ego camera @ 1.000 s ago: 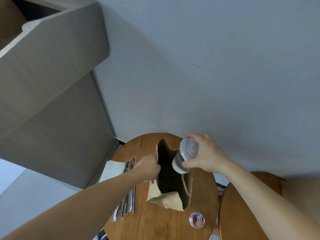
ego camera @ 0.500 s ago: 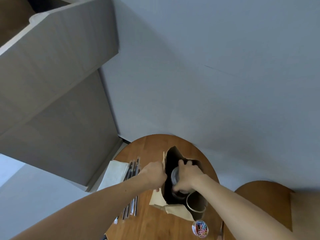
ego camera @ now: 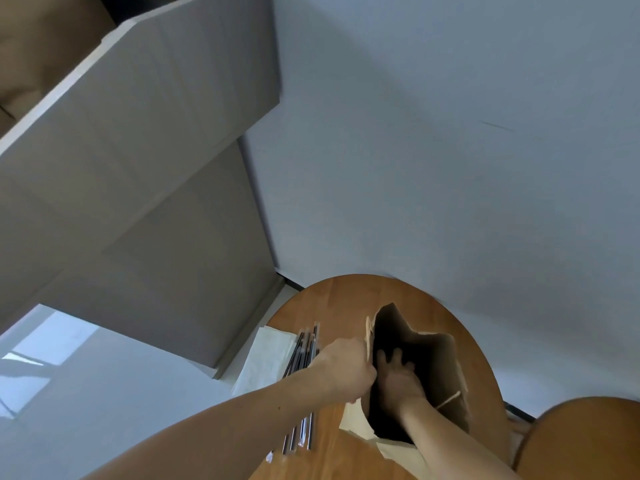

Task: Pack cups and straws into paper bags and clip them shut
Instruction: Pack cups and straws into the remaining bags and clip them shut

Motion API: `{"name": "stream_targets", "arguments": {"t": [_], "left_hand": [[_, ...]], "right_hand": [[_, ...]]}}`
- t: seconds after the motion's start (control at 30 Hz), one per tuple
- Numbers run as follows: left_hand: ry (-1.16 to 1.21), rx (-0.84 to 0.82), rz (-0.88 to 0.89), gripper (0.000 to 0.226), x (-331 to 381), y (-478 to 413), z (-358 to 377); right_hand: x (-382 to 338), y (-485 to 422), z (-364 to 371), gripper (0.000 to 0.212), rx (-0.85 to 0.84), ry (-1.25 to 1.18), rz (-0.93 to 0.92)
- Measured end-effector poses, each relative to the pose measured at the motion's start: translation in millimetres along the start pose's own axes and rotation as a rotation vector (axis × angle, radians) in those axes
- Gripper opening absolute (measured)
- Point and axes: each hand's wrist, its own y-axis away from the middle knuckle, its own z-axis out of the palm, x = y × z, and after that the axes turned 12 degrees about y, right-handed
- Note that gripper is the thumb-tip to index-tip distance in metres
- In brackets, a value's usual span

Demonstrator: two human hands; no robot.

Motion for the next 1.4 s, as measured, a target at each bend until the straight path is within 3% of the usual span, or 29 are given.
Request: {"name": "stream_targets", "arguments": {"t": [0.2,0.33,0.43,0.57,0.67,0.7,0.8,1.07,1.2,1.4], "left_hand": [[0.017,-0.043,0.025,0.021,6.7,6.3,-3.6],[0.031,-0.175,0.101,0.019,12.6,11.1,-12.5],[-0.056,-0.286,0.184,0.02,14.2,14.4,-22.9],[-0.225,-0.351,0.168,0.059,5.0,14.1,-47.5],[-0.217,-0.27,0.15,0.029,-14.5,11.6,-76.3],[-0.225,-0.206,0.152,0.016,-24.5,10.3,-86.1],[-0.198,-0.052,0.113,0.02,-61.3,6.8,-113.5],[-0.05,0.033,-0.063,0.006,-148.7,-9.2,-125.0],[0.014,0.084,-0.147,0.035,-189.7,-27.6,-119.3],[0.051,0.164,-0.233,0.023,-230.8,-48.6,-106.5]], "right_hand": [[11.0,26.1,-29.3,0.07,-0.089,-0.208,0.02],[40.2,67.3,-72.6,0.043,-0.04,-0.413,-0.058],[69.5,102.7,-112.3,0.034,0.118,-0.453,-0.042],[78.3,133.7,-162.4,0.033,0.519,-0.548,0.108],[45.0,130.7,-188.5,0.031,0.627,-0.742,0.102],[29.1,124.3,-192.3,0.03,0.608,-0.782,0.078],[-22.0,92.5,-188.5,0.022,0.461,-0.798,0.018],[-123.2,-0.1,-105.8,0.04,0.015,-0.952,0.084],[-158.1,-33.5,-69.6,0.046,-0.005,-0.896,0.17],[-186.4,-79.1,-44.5,0.044,0.054,-0.897,0.26]]}}
